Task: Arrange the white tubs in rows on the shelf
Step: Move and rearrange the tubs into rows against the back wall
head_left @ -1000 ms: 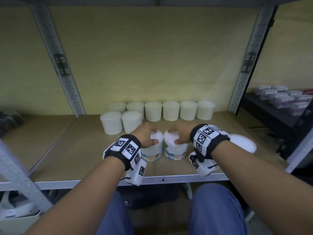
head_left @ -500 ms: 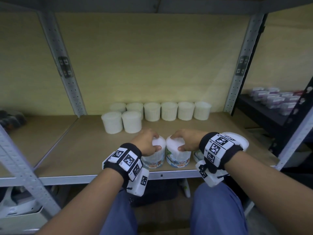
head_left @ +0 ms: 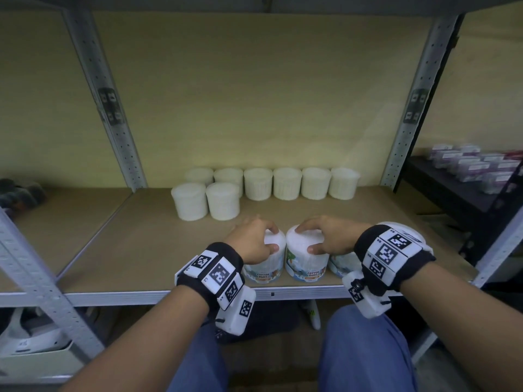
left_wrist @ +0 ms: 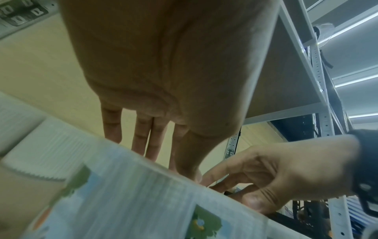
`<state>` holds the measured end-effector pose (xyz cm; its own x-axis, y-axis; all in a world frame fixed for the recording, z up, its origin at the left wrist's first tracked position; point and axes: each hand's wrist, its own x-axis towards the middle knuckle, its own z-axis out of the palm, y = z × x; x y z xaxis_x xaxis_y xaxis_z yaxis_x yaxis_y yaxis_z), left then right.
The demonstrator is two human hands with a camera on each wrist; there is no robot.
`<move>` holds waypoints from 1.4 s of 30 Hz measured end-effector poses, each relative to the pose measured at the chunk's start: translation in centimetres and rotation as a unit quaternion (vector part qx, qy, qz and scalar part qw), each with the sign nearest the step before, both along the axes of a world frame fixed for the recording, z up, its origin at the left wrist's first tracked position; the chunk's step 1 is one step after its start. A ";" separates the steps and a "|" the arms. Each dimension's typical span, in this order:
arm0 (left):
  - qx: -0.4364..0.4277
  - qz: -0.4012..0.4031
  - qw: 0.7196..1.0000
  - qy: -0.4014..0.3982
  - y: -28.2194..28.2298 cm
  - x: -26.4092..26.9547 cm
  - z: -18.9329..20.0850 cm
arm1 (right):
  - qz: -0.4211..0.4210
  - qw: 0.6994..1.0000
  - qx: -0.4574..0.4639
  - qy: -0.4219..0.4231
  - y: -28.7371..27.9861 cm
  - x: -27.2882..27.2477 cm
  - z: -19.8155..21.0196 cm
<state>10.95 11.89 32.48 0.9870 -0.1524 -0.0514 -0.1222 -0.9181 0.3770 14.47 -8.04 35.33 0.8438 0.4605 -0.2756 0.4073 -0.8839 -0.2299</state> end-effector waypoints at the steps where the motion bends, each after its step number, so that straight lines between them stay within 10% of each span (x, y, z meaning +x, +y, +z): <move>1: -0.001 -0.002 1.000 0.000 0.0 0.0 0.1 | 0.001 1.000 -0.001 0.002 0.0 0.0 0.0; 22: -0.071 0.094 0.992 -0.039 10.0 3.7 3.2 | 0.001 0.992 0.120 -0.040 8.6 5.5 3.7; 42: 0.017 0.164 0.986 0.018 20.0 15.5 0.7 | 0.062 0.995 -0.074 -0.030 23.8 16.6 2.4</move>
